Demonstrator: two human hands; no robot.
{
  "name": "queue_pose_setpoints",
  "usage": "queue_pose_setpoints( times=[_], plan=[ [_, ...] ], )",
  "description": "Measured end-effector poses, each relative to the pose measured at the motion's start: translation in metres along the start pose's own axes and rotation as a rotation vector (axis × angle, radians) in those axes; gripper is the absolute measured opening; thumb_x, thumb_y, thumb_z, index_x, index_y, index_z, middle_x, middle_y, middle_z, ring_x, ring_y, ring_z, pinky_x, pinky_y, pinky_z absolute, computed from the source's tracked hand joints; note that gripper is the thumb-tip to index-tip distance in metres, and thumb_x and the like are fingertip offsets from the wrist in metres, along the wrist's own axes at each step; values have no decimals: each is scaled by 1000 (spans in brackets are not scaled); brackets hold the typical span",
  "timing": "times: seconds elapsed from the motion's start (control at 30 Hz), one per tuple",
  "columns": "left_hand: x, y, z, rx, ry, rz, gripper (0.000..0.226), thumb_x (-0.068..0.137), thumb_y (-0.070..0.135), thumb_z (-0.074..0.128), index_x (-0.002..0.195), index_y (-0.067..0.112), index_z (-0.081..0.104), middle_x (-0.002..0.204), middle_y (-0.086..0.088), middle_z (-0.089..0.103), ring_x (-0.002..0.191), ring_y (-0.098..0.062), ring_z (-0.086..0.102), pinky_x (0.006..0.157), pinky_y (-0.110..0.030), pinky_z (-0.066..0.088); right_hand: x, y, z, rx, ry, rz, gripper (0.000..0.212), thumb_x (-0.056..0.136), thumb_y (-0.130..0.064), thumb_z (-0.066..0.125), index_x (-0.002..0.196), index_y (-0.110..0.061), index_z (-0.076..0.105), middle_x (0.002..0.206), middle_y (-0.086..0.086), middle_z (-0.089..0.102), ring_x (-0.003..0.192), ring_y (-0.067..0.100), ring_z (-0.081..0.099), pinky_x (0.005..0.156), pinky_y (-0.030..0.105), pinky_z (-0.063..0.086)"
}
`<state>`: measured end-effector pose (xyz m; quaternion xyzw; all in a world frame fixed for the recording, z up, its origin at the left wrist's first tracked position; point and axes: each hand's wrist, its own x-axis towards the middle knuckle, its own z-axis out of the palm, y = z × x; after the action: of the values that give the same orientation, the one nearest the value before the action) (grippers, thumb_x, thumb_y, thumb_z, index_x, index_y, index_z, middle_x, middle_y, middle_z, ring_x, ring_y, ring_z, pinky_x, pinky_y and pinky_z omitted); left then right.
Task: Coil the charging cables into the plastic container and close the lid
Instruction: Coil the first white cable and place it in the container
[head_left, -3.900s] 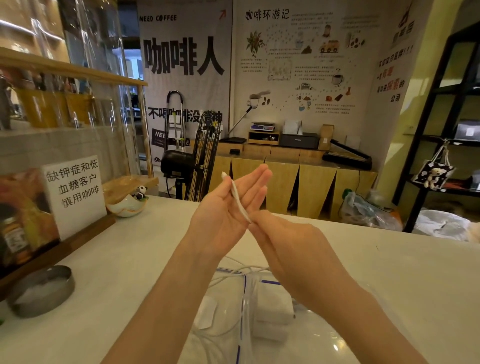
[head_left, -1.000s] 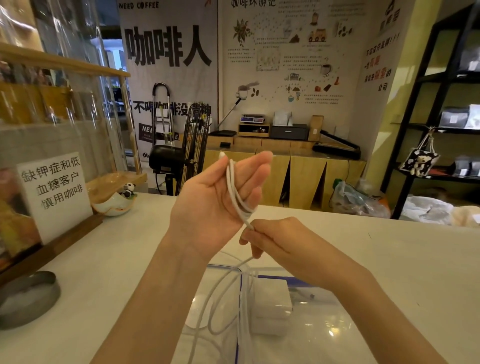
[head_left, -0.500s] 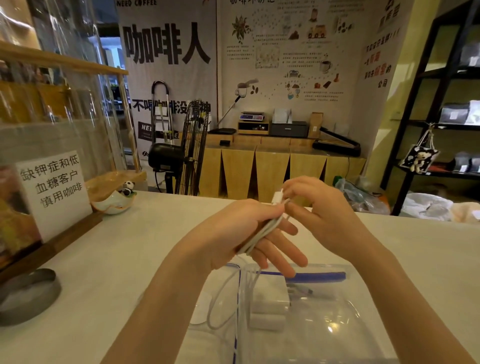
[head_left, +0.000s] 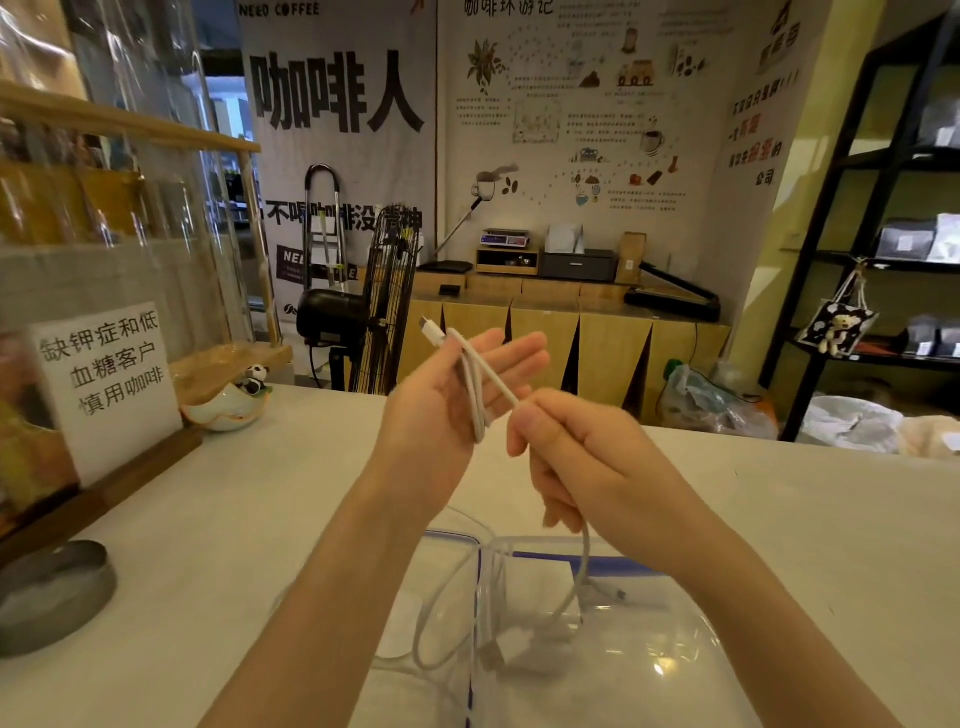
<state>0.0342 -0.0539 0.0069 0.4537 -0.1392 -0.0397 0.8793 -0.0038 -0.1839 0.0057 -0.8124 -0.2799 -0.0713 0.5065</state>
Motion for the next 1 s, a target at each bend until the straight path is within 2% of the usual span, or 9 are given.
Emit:
queue_pose_setpoints(
  times=[0.07,0.2,0.33,0.43,0.57,0.7,0.8,0.87,1.0],
  plan=[
    [-1,7,-3,-147,-79,-36,49,96,31,21,123,0,48,97,-10,73,90,-20,70,77,-26,56,1,0,4,65,-44,19,28,92,-27,37,71,-20,54,46,-6,42,40,9,37,41,25,40],
    [-5,13,-3,-308,-186,-63,49,87,26,29,111,-4,61,107,-13,70,100,-22,66,83,-27,52,1,-2,5,147,-76,41,29,93,-25,37,70,-17,54,45,-6,38,37,5,31,36,16,29],
    [-6,18,-4,-380,-234,-56,50,91,25,25,104,-1,66,112,-11,68,104,-20,64,87,-26,50,2,1,4,66,-58,55,30,93,-27,37,70,-18,55,43,-7,41,37,4,37,38,10,30],
    [-5,13,-1,-342,-222,-56,60,96,35,20,100,0,68,105,-8,71,94,-16,68,78,-22,53,3,6,8,-42,-63,39,30,91,-32,39,70,-21,56,43,-10,45,41,1,40,42,9,33],
    [-4,8,-1,-304,-219,-66,60,95,38,21,102,0,66,95,-7,74,82,-13,71,66,-20,56,4,10,13,-150,-73,19,30,90,-37,37,69,-28,55,47,-15,49,48,1,44,50,14,38],
    [-7,16,-3,-323,-229,-66,56,94,36,27,104,-7,63,55,1,66,44,-6,61,42,-15,48,4,9,0,-171,-186,90,36,88,-44,39,69,-21,60,47,-11,46,45,2,40,50,16,35],
    [-10,23,-4,-340,-362,-105,56,93,33,26,109,-8,60,46,0,57,31,-5,44,35,-14,36,4,8,-14,-195,-220,131,36,72,-56,45,61,-25,59,45,-12,48,43,1,40,46,12,35],
    [-12,27,-5,-299,-504,-174,56,96,34,22,116,-9,53,49,-3,60,32,-7,34,38,-16,28,6,12,-25,-244,-188,129,38,59,-61,50,59,-24,59,44,-12,49,43,0,42,47,12,36],
    [-17,27,-2,-44,-685,-266,50,96,31,27,109,-9,54,48,-1,59,35,-9,27,38,-19,24,5,25,-47,-290,-82,140,44,48,-60,62,55,-17,60,40,-9,46,43,5,41,48,19,38]
  ],
)
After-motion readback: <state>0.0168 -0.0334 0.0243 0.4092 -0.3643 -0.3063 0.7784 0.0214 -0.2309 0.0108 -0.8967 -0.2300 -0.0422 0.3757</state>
